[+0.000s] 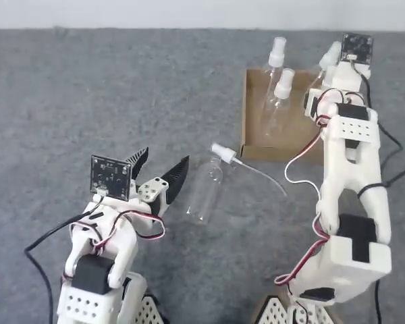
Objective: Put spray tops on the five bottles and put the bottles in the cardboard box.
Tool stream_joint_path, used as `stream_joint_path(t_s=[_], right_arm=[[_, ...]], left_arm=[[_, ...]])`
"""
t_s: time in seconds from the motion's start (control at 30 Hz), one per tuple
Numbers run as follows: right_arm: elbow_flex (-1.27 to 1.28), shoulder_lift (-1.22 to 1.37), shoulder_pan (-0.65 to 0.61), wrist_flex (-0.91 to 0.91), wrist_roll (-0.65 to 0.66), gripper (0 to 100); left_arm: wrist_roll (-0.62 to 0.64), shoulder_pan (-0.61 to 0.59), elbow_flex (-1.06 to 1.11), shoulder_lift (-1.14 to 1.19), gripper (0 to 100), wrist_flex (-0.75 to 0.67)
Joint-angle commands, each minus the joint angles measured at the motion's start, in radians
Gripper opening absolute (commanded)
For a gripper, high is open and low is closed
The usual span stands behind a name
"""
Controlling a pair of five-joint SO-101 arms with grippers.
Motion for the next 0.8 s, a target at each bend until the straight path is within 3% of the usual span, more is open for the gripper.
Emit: stream_joint_path(t_s=[0.0, 0.77], right_arm=[[-0.026, -0.016, 0.013, -0.085, -0.012, 0.6], [0.029, -0.015, 0.008, -0.102, -0.003, 0.6]], left_arm=[[0.005, -0.003, -0.004, -0.011, 26, -0.026], [0.005, -0.005, -0.004, -0.012, 26, -0.026]])
